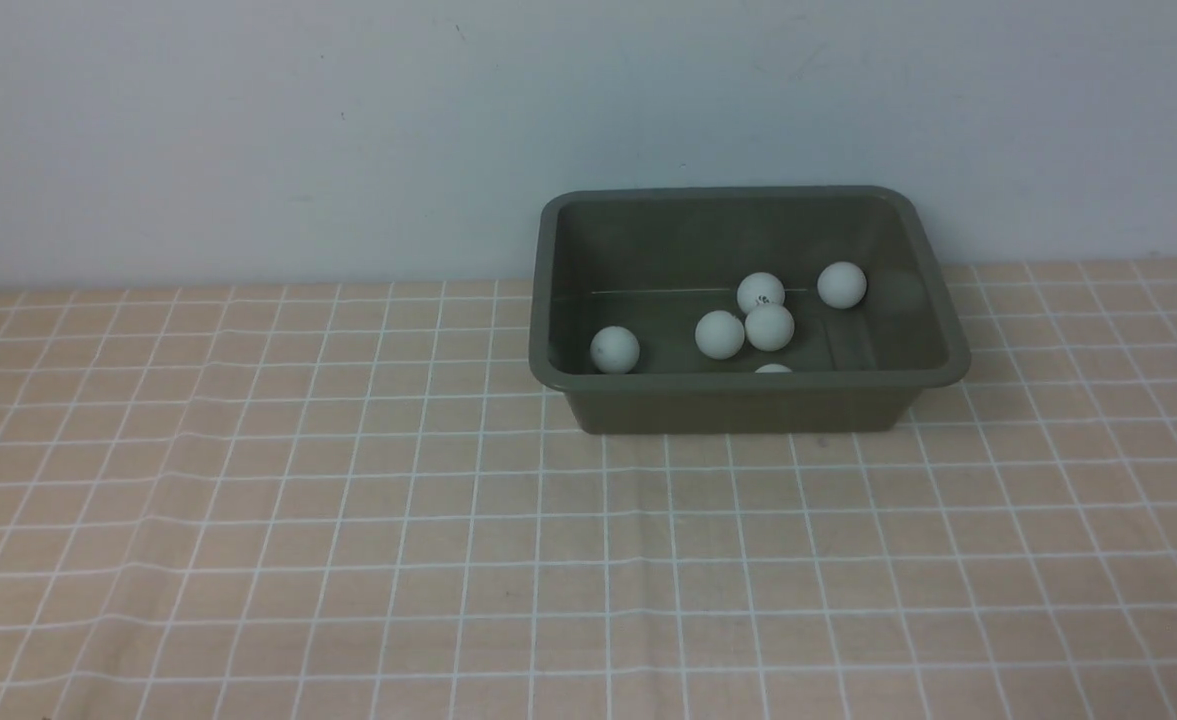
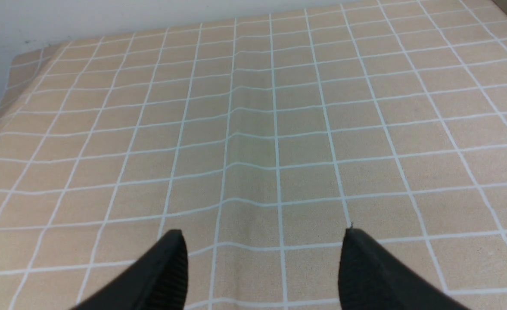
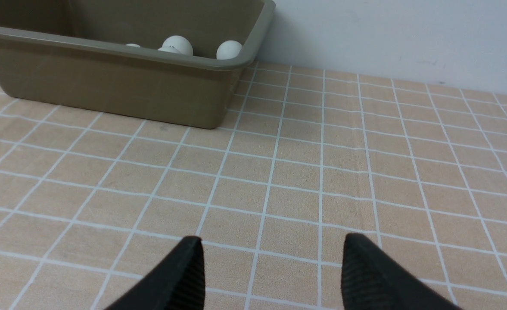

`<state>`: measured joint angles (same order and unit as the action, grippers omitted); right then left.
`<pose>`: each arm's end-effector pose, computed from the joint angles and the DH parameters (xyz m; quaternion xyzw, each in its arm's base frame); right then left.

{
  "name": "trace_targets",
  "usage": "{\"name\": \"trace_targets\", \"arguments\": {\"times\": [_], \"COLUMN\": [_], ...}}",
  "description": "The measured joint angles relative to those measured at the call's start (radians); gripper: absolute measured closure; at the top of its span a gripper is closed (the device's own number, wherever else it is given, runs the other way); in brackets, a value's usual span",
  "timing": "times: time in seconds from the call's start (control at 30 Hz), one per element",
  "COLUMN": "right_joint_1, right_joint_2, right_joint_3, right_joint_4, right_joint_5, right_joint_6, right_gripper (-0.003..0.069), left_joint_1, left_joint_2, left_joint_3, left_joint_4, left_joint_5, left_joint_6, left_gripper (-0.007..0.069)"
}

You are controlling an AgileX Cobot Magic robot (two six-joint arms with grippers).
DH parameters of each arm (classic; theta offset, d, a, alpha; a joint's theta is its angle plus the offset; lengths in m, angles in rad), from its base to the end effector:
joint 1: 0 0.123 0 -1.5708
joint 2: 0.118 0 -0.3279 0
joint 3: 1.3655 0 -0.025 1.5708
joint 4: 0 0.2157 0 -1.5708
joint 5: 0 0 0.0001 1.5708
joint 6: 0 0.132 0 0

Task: Put the table tennis balls into the box on the light coffee tablecloth.

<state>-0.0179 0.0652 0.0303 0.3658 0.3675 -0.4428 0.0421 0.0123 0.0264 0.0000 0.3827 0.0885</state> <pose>0.0166 0.0167 0.1606 -0.0702 0.8165 0.0193 0.5728 0.0138 0.0006 0.1577 0.0189 0.8146 0.0378 0.5785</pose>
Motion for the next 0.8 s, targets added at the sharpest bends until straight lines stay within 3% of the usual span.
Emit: {"name": "trace_targets", "arguments": {"times": [0.8], "right_joint_1": [0.0], "right_joint_2": [0.0], "right_joint_3": [0.0], "right_joint_4": [0.0], "right_joint_5": [0.001], "right_joint_6": [0.0], "right_gripper": [0.026], "left_joint_1": [0.0], "left_joint_2": [-0.024], "left_joint_3": [0.0], "left_joint_4": [0.017], "left_joint_5": [0.0], "left_joint_6": [-0.06], "left_gripper": [0.0232]}}
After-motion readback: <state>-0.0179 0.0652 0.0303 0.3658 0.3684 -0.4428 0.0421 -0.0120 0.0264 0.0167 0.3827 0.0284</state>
